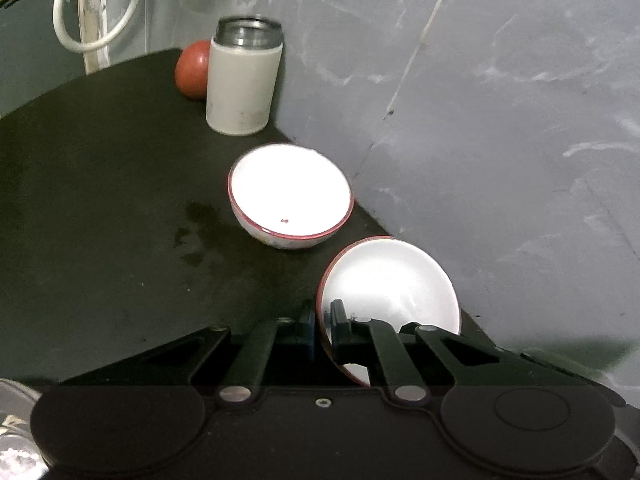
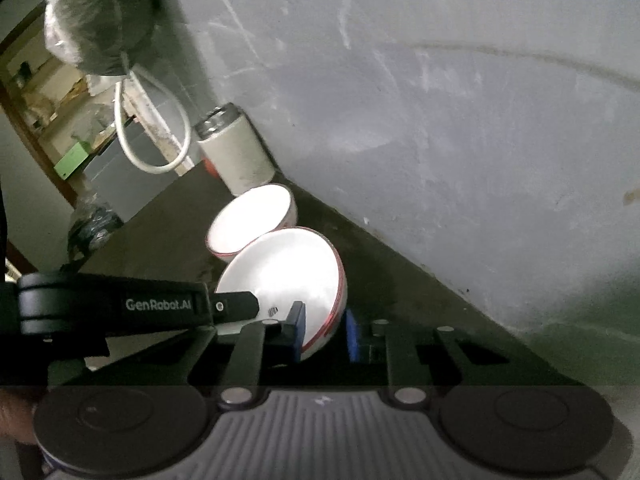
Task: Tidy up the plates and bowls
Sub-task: 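Carry the white bowl with both tools and lower it into the steel bowl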
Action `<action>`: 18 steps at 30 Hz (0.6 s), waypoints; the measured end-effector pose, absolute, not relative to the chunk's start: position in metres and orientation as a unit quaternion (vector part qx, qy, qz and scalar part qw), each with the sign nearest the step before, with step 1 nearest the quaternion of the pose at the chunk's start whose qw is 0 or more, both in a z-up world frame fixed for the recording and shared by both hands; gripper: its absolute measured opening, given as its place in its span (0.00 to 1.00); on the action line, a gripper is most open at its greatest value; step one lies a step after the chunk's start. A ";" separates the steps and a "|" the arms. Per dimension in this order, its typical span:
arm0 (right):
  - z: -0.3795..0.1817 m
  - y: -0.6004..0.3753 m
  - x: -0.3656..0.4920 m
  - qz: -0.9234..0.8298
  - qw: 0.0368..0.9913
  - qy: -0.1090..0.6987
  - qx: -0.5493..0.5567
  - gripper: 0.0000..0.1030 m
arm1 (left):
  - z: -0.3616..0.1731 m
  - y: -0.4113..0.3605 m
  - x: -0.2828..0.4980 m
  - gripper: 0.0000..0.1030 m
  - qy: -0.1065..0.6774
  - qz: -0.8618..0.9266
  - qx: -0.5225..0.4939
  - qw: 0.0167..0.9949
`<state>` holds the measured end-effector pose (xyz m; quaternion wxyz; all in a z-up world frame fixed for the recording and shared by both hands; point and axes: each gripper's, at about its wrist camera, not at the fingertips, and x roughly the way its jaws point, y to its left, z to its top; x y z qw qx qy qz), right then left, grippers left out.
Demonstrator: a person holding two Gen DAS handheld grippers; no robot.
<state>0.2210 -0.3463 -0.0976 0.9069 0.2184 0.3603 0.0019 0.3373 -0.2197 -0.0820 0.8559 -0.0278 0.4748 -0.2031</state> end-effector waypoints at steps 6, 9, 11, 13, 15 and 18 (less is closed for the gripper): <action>-0.070 -0.342 0.205 0.018 0.917 0.344 0.203 0.23 | -0.052 -0.207 0.321 0.06 0.448 -0.211 -0.042 0.868; -0.057 -0.339 0.199 0.031 0.922 0.335 0.194 0.23 | -0.038 -0.202 0.314 0.06 0.436 -0.212 -0.049 0.874; -0.050 -0.338 0.195 0.042 0.924 0.330 0.186 0.23 | -0.030 -0.197 0.307 0.06 0.428 -0.212 -0.052 0.877; -0.044 -0.336 0.191 0.052 0.927 0.327 0.176 0.23 | -0.024 -0.193 0.302 0.06 0.423 -0.212 -0.057 0.879; -0.038 -0.334 0.185 0.060 0.930 0.323 0.167 0.23 | -0.020 -0.190 0.298 0.06 0.421 -0.213 -0.064 0.879; -0.032 -0.334 0.176 0.069 0.932 0.319 0.158 0.23 | -0.018 -0.186 0.291 0.06 0.418 -0.216 -0.070 0.880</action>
